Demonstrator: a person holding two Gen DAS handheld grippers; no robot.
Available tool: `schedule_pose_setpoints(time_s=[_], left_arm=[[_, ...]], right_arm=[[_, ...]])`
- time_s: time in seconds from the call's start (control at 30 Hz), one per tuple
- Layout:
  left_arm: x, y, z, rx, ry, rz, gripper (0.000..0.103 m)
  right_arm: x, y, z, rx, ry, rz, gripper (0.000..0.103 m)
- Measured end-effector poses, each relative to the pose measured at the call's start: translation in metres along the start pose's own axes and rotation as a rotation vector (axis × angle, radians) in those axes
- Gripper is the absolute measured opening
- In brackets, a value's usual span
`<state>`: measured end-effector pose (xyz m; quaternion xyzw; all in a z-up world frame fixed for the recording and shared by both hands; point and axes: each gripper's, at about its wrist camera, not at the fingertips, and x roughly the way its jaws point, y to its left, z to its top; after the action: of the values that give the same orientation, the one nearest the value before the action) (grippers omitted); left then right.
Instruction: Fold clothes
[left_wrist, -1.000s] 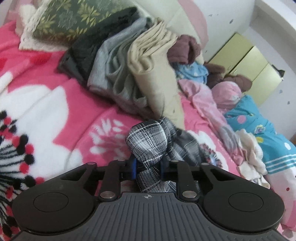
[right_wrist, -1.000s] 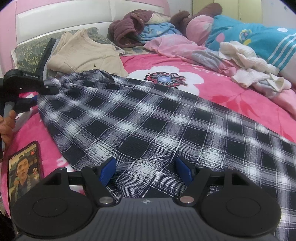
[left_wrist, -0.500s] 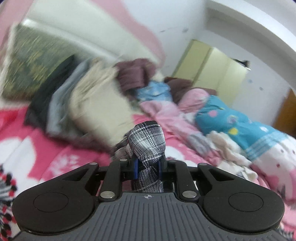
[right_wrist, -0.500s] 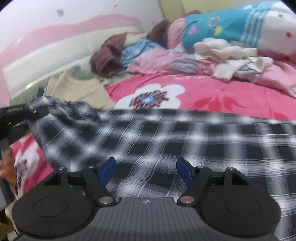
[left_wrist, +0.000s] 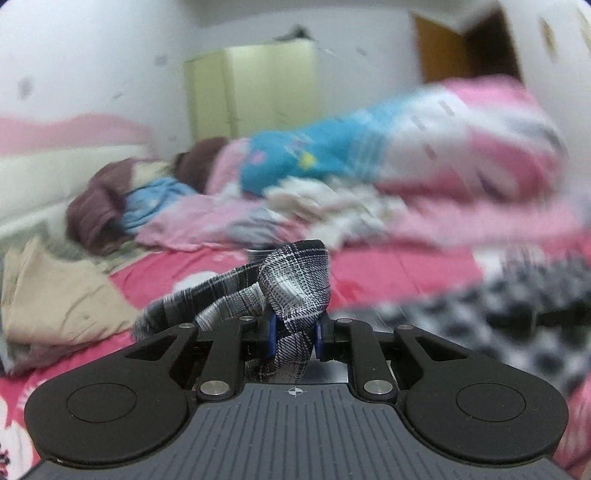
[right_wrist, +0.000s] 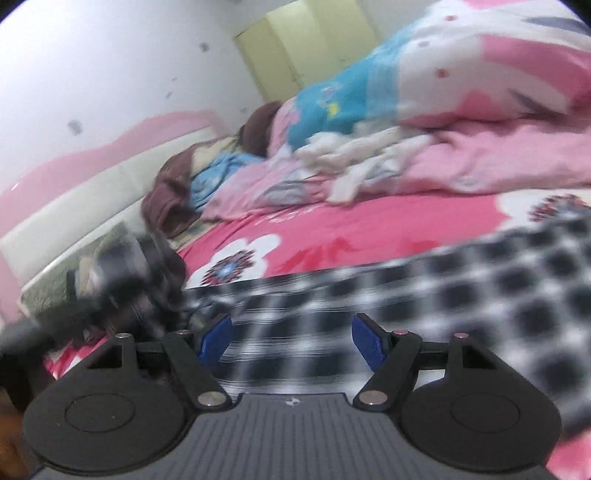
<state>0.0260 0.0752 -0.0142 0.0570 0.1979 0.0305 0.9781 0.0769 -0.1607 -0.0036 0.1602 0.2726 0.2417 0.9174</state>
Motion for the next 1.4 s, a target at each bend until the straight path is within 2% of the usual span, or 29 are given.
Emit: schedule_pose_setpoints(time_s=[0.07,0.17,0.2,0.27,0.37,0.43,0.5,0.57,0.73,0.9,1.03,1.13,1.23,1.3,1.37,1.4], left_arm=[[0.005,-0.032,-0.001,0.082,0.032,-0.025,0.017],[0.027,-0.052,-0.026,0.107,0.15,-0.074,0.019],[0.029,-0.053,-0.031,0.119,0.165,-0.083,0.02],[0.024,-0.054,-0.034,0.131,0.164,-0.1,0.03],[0.014,-0.039,-0.031,0.048,0.164,-0.195,0.047],[0.008,-0.03,-0.031,-0.014,0.156,-0.254,0.052],[0.005,-0.022,-0.033,-0.038,0.148,-0.274,0.052],[0.002,-0.016,-0.038,-0.048,0.137,-0.282,0.052],[0.005,-0.005,-0.048,-0.064,0.114,-0.298,0.052],[0.004,-0.003,-0.058,-0.07,0.085,-0.311,0.053],[0.004,-0.003,-0.062,-0.08,0.07,-0.318,0.054],[0.004,-0.005,-0.062,-0.076,0.069,-0.316,0.055],[0.003,-0.005,-0.064,-0.074,0.068,-0.313,0.056],[0.002,-0.005,-0.065,-0.076,0.067,-0.314,0.056],[0.002,-0.005,-0.065,-0.079,0.066,-0.316,0.056],[0.002,-0.004,-0.066,-0.081,0.065,-0.317,0.056]], right_arm=[[-0.01,-0.017,-0.004,0.022,0.006,-0.032,0.074],[-0.02,-0.039,-0.013,0.057,0.028,-0.068,0.074],[-0.021,-0.045,-0.015,0.068,0.034,-0.073,0.074],[-0.022,-0.054,-0.018,0.087,0.045,-0.077,0.074],[-0.016,-0.056,-0.017,0.097,0.054,-0.056,0.074],[-0.011,-0.049,-0.012,0.079,0.055,-0.024,0.074],[-0.004,-0.038,-0.006,0.047,0.057,0.015,0.074],[0.005,-0.016,0.002,-0.032,0.066,0.072,0.074],[0.034,0.045,0.018,-0.333,0.107,0.249,0.074],[0.081,0.088,0.014,-0.669,0.235,0.296,0.074],[0.099,0.106,0.005,-0.86,0.31,0.362,0.073],[0.108,0.113,-0.004,-0.949,0.361,0.383,0.065],[0.116,0.116,-0.011,-0.982,0.406,0.398,0.057],[0.119,0.114,-0.015,-0.976,0.418,0.386,0.046],[0.119,0.105,-0.009,-0.857,0.402,0.337,0.012],[0.119,0.1,-0.004,-0.784,0.393,0.31,0.012]])
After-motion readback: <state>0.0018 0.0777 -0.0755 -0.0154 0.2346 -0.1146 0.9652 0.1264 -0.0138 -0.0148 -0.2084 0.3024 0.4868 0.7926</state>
